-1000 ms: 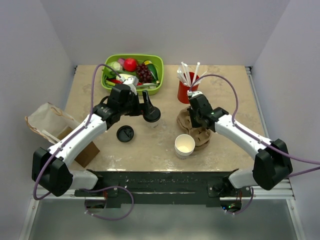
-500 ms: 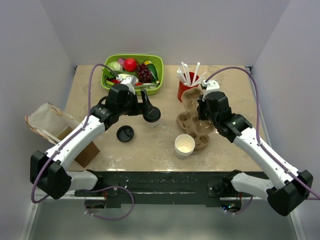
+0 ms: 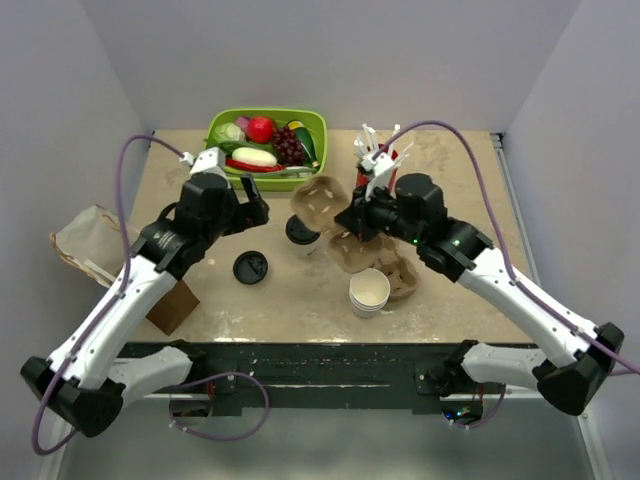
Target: Pack the takeout coffee
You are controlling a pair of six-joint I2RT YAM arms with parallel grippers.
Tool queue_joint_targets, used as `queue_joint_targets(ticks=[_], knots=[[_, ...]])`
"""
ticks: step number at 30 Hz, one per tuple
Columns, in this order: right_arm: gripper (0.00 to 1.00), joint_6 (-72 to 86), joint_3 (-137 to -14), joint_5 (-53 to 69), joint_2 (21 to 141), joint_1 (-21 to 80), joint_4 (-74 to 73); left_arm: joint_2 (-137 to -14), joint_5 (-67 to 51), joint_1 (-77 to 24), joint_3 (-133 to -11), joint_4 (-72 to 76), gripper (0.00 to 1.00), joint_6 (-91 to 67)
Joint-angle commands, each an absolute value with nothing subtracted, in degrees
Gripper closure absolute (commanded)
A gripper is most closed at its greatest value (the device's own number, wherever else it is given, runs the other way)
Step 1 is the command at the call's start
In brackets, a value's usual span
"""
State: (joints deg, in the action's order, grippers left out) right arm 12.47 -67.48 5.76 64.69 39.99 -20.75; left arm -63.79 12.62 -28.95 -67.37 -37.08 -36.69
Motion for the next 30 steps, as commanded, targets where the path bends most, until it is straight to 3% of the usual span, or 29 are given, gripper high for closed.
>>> queue_joint_targets(ticks=[1,14,26,28,30], knots=[[1.0,14.14,-69.7,12.91,71.09,45.25,-15.92,-56.79,25.65,-29.0,-72.5,-46.22,0.0,-40.6],[1.0,17.93,-64.79,16.26,87.44,55.98,-5.55,-53.17,50.43,-28.92,-79.98,-68.89,0.01,-55.19],[1.0,21.27,-62.23,11.61,96.41,56.43,-4.13,-57.92,52.03,-25.75,-77.35,-75.32,0.0,-61.96],[0.78,21.53,-62.58,9.68,96.5,56.43,-4.74,-57.74,52.29,-25.66,-77.52,-75.41,0.0,-61.79],[0.64,21.18,-63.54,8.79,95.89,56.43,-6.76,-57.48,52.73,-25.49,-78.13,-75.32,0.0,-61.61]])
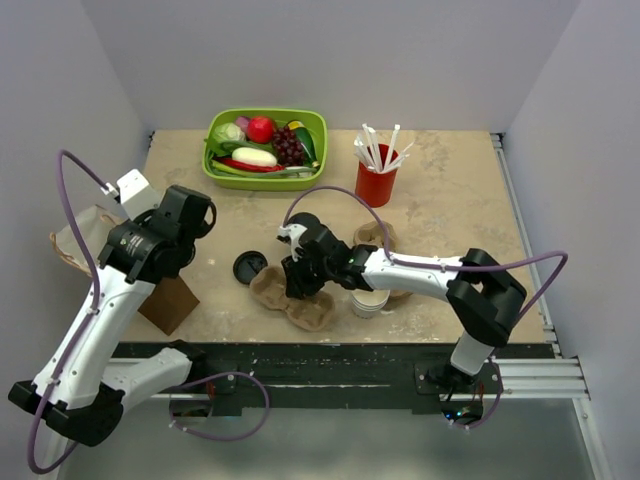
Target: Pack the takeout coffee
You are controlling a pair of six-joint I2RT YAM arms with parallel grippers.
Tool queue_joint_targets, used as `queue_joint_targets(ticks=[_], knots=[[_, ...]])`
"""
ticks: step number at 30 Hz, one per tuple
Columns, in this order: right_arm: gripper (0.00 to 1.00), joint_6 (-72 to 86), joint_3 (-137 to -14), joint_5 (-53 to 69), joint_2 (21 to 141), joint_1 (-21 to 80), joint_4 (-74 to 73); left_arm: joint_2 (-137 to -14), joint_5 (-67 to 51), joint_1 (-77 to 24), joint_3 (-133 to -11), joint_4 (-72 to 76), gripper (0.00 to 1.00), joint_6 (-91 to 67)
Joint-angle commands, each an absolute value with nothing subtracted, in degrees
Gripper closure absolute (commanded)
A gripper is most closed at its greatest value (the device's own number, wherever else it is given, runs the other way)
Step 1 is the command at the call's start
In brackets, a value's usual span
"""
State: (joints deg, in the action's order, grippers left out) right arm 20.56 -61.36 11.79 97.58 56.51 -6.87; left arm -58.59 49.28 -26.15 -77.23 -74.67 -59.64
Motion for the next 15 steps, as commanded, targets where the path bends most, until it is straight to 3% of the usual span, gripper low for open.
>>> queue_joint_targets(ticks=[1,9,13,15], knots=[[0.54,20.57,-64.07,7.4,95.45,56.43,-7.46,-57.39,52.91,-25.49,-78.31,-75.32,0.0,-61.0],[0.32,15.13,-69.87,6.6,89.83,56.43,-13.44,-57.66,54.49,-22.86,-78.58,-75.41,0.0,-58.01],[0.22,12.57,-73.47,-0.95,86.93,56.25,-17.48,-58.88,52.91,-18.2,-77.52,-73.4,0.0,-55.12],[0.11,13.26,-74.18,-7.97,86.14,55.2,-18.98,-58.8,50.72,-15.57,-76.12,-70.24,0.0,-50.74]])
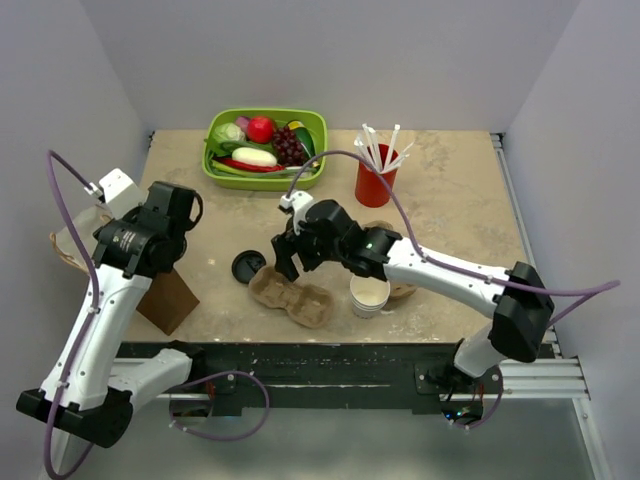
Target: Pack the takeout coffee
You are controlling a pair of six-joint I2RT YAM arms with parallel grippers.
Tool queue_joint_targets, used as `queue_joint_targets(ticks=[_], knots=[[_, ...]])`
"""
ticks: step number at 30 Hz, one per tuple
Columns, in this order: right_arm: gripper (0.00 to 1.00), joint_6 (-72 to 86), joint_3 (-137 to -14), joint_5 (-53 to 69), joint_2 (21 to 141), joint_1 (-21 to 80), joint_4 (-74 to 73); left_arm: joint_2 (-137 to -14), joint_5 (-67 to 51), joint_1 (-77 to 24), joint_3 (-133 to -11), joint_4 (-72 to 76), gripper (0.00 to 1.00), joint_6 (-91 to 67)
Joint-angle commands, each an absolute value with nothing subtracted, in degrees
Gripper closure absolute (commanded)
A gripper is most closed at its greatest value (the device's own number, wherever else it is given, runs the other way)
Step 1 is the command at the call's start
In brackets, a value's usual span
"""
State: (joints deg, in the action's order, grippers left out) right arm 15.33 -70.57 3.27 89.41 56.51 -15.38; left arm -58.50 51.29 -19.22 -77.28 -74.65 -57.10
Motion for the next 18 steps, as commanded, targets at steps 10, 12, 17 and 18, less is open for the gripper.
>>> queue_joint_targets(ticks=[10,12,17,18], knots=[[0.04,21.0,-64.71,-14.94,77.96,35.52,-26.01,-57.57,35.53,-5.19,-67.16,-53.9,0.0,-38.33],[0.05,22.75,-62.59,-13.2,76.99,30.43,-26.28,-58.53,34.28,-5.1,-66.45,-52.74,0.0,-37.45],[0.09,24.08,-55.21,-14.07,76.81,23.48,-20.84,-61.52,31.91,-5.01,-63.38,-50.54,0.12,-36.83],[0.1,24.43,-53.46,-13.37,77.69,23.03,-19.44,-61.96,31.21,-5.01,-62.76,-50.1,0.14,-36.74]])
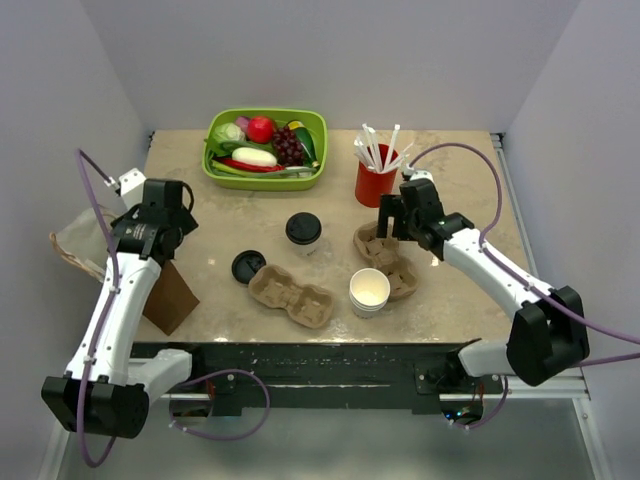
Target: Pack the takeout coffee
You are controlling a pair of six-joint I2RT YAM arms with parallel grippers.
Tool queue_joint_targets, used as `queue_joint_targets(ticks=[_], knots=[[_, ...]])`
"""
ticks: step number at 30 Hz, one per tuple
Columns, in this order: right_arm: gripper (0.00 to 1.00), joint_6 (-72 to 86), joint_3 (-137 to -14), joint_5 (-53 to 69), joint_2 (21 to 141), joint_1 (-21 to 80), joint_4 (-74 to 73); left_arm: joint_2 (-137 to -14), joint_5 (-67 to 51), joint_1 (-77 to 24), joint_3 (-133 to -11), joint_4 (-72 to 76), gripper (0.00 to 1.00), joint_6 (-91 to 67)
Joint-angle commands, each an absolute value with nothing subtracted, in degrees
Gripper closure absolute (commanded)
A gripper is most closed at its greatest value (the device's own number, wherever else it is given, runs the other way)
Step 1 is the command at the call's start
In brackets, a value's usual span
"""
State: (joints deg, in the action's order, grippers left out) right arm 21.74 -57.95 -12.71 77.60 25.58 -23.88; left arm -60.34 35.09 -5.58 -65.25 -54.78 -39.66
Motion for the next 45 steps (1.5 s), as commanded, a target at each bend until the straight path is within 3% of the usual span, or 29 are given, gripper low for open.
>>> queue_joint_targets(ticks=[1,7,10,15,20,28,38,45], knots=[[0.11,25.04,-53.0,-12.14,78.3,22.51,-17.51,-62.22,30.33,-5.01,-61.71,-49.14,0.16,-36.83],[0.16,26.63,-51.86,-8.0,83.58,21.01,-13.45,-63.19,28.92,-5.01,-61.26,-47.64,0.4,-34.72],[0.19,27.25,-51.5,-8.61,84.11,21.0,-13.62,-63.11,27.69,-5.01,-61.0,-47.64,0.7,-33.75],[0.19,27.33,-51.15,-9.4,81.13,20.92,-13.62,-60.83,24.53,-5.01,-60.38,-45.27,0.99,-31.47],[0.19,26.81,-51.85,-9.93,77.44,20.92,-14.94,-58.98,19.26,-5.01,-60.64,-42.72,1.0,-30.06],[0.17,24.52,-53.44,-7.65,74.18,20.92,-16.79,-59.67,0.98,-5.27,-60.73,-32.0,1.0,-31.99],[0.15,22.41,-55.02,-8.08,71.99,20.92,-18.72,-71.44,6.76,-14.93,-66.44,-32.78,1.0,-33.31],[0.14,20.04,-56.86,-4.49,70.75,20.92,-20.21,-71.11,4.21,-17.75,-66.62,-32.34,0.95,-33.66]])
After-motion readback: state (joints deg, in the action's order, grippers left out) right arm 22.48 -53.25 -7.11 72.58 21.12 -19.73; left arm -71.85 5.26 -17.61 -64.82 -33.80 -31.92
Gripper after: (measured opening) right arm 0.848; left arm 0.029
